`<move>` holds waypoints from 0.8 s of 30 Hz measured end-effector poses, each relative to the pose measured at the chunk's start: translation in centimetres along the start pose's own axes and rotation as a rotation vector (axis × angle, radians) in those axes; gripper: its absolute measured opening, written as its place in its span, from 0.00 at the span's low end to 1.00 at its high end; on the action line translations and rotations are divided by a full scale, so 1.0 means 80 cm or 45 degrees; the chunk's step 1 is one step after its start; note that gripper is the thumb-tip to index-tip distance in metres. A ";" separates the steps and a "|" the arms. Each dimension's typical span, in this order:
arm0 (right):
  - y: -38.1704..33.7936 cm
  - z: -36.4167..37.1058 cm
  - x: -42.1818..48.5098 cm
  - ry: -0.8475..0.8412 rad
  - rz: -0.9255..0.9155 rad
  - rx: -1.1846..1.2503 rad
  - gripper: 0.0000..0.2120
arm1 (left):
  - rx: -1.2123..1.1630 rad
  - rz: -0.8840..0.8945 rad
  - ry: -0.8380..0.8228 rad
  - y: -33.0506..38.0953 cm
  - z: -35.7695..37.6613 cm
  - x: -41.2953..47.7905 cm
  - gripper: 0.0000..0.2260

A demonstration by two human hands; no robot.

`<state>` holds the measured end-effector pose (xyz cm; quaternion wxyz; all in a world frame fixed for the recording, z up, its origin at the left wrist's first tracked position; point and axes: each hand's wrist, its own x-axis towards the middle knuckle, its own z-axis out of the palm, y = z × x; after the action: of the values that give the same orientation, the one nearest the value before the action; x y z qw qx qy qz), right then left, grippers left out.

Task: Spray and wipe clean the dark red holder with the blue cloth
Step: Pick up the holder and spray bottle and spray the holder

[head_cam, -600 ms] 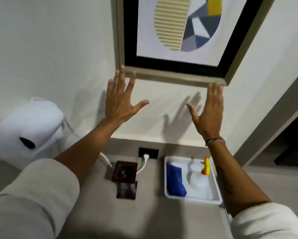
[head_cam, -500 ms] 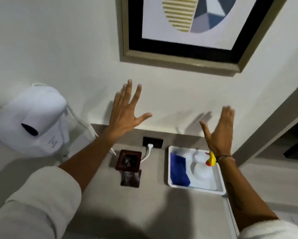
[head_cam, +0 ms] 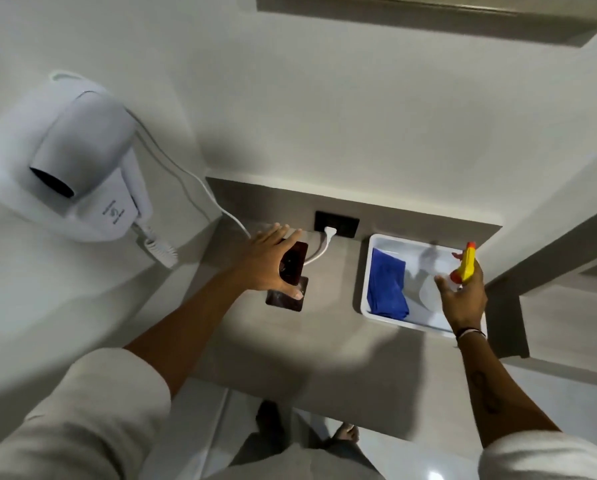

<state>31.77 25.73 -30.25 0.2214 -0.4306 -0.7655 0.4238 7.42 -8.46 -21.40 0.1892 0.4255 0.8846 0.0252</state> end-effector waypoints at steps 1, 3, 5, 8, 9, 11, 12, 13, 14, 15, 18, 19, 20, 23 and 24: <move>0.003 0.001 0.004 0.026 0.004 0.004 0.34 | 0.009 -0.008 -0.021 -0.001 0.003 -0.001 0.62; 0.008 0.003 0.014 0.058 0.000 -0.006 0.30 | -0.023 -0.026 -0.025 0.000 0.007 -0.004 0.58; 0.015 0.005 0.025 0.064 0.024 -0.022 0.27 | -0.080 -0.025 0.050 0.002 0.007 -0.008 0.53; 0.019 0.004 0.030 0.069 0.037 -0.031 0.22 | -0.088 -0.006 0.135 0.006 0.006 -0.014 0.50; 0.017 0.002 0.028 0.081 0.018 -0.011 0.21 | -0.114 -0.004 0.146 0.007 0.006 -0.016 0.50; 0.007 -0.002 0.023 0.122 -0.034 0.035 0.21 | -0.208 -0.004 0.166 0.005 0.009 -0.020 0.49; 0.000 -0.007 0.021 0.153 -0.064 0.044 0.22 | -0.261 0.006 0.181 0.003 0.013 -0.022 0.49; -0.009 -0.011 0.018 0.187 -0.102 0.046 0.22 | -0.309 0.012 0.199 0.000 0.016 -0.024 0.50; -0.021 -0.018 0.013 0.220 -0.149 0.049 0.22 | -0.355 0.015 0.219 -0.002 0.020 -0.026 0.50; -0.034 -0.024 0.007 0.250 -0.196 0.068 0.22 | -0.399 0.016 0.237 -0.005 0.022 -0.028 0.50; -0.075 -0.041 -0.027 0.354 -0.233 0.327 0.21 | -0.515 0.059 0.260 -0.019 0.028 -0.030 0.50; -0.088 -0.042 -0.041 0.353 -0.231 0.448 0.20 | -0.551 0.073 0.266 -0.024 0.030 -0.031 0.50; -0.101 -0.040 -0.057 0.307 -0.220 0.561 0.19 | -0.582 0.085 0.268 -0.029 0.032 -0.032 0.49; -0.135 -0.016 -0.109 -0.076 -0.119 0.823 0.17 | -0.683 0.095 0.265 -0.045 0.037 -0.037 0.48; -0.142 -0.006 -0.126 -0.224 -0.092 0.822 0.15 | -0.718 0.095 0.260 -0.049 0.039 -0.038 0.48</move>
<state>32.08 14.35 -20.22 0.2942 -0.2725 -0.6226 0.6720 7.33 -13.65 -24.19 0.2088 0.3837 0.8409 0.3194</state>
